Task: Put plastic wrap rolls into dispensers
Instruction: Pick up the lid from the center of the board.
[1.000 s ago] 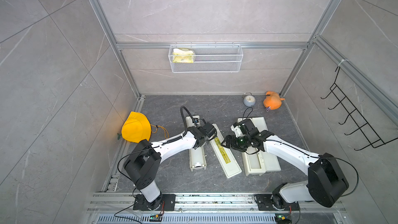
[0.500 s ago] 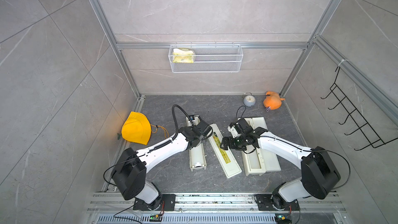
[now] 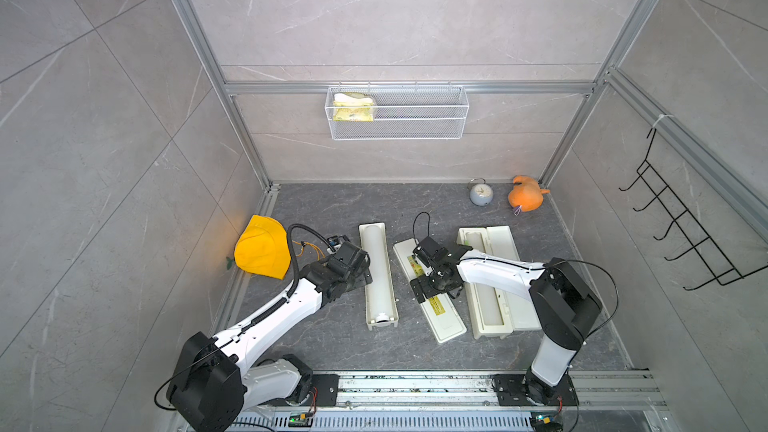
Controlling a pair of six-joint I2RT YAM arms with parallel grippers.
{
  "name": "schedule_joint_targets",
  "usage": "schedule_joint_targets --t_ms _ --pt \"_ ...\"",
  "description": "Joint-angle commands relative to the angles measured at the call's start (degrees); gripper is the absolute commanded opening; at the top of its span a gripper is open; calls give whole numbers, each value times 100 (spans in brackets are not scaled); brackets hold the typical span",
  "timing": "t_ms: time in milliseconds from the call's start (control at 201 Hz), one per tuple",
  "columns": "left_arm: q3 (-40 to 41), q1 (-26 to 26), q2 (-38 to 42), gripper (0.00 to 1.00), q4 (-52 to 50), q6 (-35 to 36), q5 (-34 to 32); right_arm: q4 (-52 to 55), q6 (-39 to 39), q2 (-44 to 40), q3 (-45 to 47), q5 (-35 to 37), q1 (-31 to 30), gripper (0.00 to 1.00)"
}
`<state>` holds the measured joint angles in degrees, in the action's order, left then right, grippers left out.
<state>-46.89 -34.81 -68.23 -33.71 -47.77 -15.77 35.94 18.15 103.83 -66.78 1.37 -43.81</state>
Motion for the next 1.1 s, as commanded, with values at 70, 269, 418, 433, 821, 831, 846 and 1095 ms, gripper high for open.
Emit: schedule_joint_targets --t_ms 70,269,418,433,821,831,846,1095 --pt "152 287 81 88 277 308 501 306 -136 398 -181 22 -31 100" --pt "305 464 90 88 579 400 783 341 -67 651 -268 -272 -31 100" --pt "391 521 148 88 755 525 1037 194 -44 719 -318 -464 -31 100" --pt "404 527 170 88 772 537 1051 171 -34 715 -318 -485 -31 100" --pt "752 1166 776 88 1020 709 1915 -172 746 -158 -308 -346 4 89" --pt "772 1206 798 88 1048 704 1958 -174 776 -187 -309 -345 4 89" --pt "807 1245 810 88 1091 686 2027 -183 815 -237 -313 -341 0 89" --pt "997 1717 926 88 1578 730 2722 18 1500 -794 -737 -762 -6 87"
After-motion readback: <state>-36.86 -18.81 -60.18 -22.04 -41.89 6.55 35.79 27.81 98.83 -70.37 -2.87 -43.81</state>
